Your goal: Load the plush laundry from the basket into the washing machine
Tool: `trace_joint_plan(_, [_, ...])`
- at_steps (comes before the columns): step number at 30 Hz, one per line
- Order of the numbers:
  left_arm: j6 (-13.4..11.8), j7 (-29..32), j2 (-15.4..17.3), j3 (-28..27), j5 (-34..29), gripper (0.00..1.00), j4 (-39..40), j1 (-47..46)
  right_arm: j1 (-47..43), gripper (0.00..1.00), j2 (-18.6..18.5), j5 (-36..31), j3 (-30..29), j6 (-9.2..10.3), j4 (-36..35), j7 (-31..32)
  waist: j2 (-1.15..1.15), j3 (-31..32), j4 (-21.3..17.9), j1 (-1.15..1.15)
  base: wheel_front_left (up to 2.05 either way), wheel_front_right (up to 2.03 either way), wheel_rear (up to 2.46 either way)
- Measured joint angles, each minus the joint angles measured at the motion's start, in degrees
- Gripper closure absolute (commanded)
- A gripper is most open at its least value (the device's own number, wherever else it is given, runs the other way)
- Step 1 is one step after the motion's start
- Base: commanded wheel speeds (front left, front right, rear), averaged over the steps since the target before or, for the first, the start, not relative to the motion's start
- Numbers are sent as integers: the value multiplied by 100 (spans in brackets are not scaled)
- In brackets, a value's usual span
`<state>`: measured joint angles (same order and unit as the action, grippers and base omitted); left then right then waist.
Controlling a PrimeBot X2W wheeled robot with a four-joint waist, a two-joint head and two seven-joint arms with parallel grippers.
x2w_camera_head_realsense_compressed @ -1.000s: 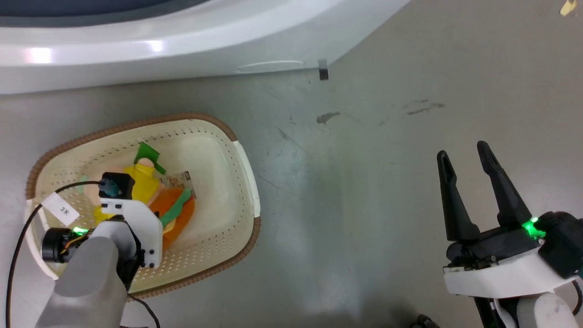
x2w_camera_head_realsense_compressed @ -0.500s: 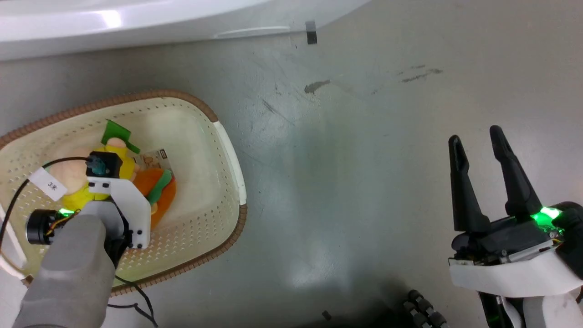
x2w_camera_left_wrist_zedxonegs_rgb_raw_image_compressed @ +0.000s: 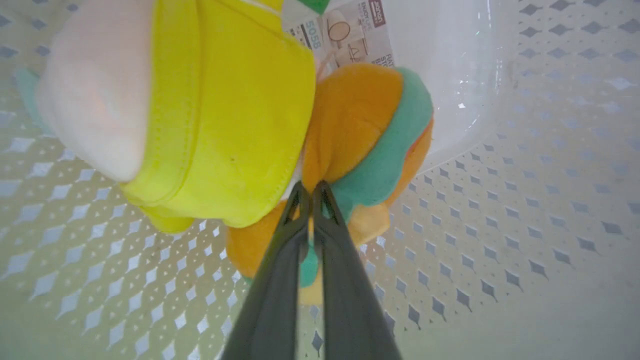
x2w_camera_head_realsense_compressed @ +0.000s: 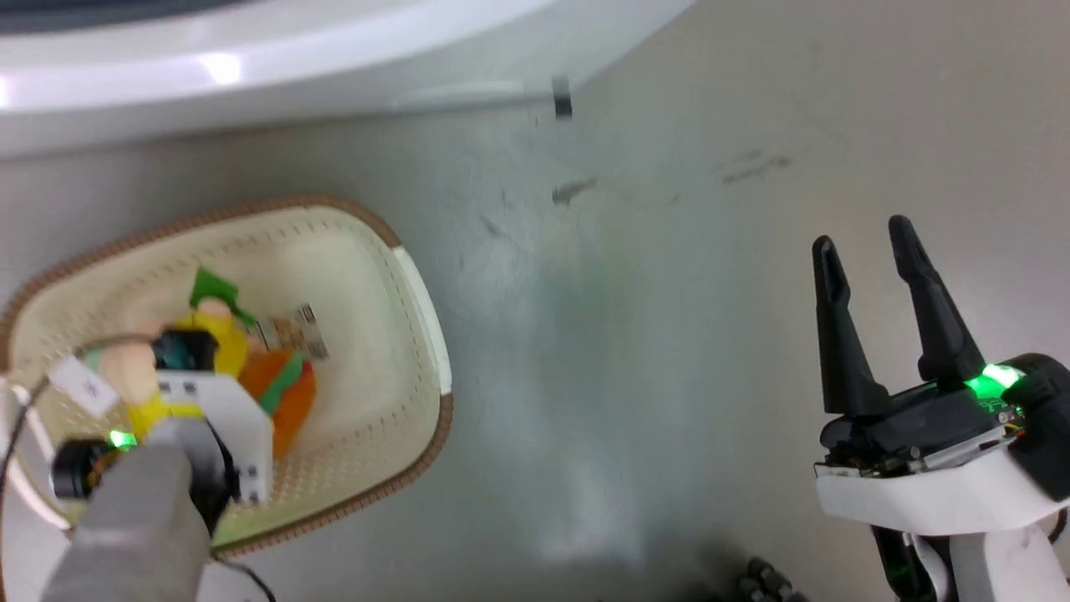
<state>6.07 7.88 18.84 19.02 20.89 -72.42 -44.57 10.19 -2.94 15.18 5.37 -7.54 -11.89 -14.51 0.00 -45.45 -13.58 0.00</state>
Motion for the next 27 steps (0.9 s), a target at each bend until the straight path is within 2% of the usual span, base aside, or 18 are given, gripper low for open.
trace_joint_plan(11, [115,-1006,-443,196,144,100,-11,1103,-375,0,2,-225,-309,0,468,-25,0,1602,128,-1,0,0,0])
trace_joint_plan(17, [118,-1455,-565,485,202,100,233,1532,-710,0,0,-364,-382,1,575,-25,0,2494,298,-2,0,0,0])
trace_joint_plan(22, [119,-1774,-564,720,411,100,671,1831,-981,0,0,-416,-409,0,626,-25,0,3120,487,-3,0,0,0])
trace_joint_plan(27, [120,-2128,-439,665,627,100,1263,1998,-1194,0,0,-466,-426,1,644,-25,0,3617,673,-2,0,0,0])
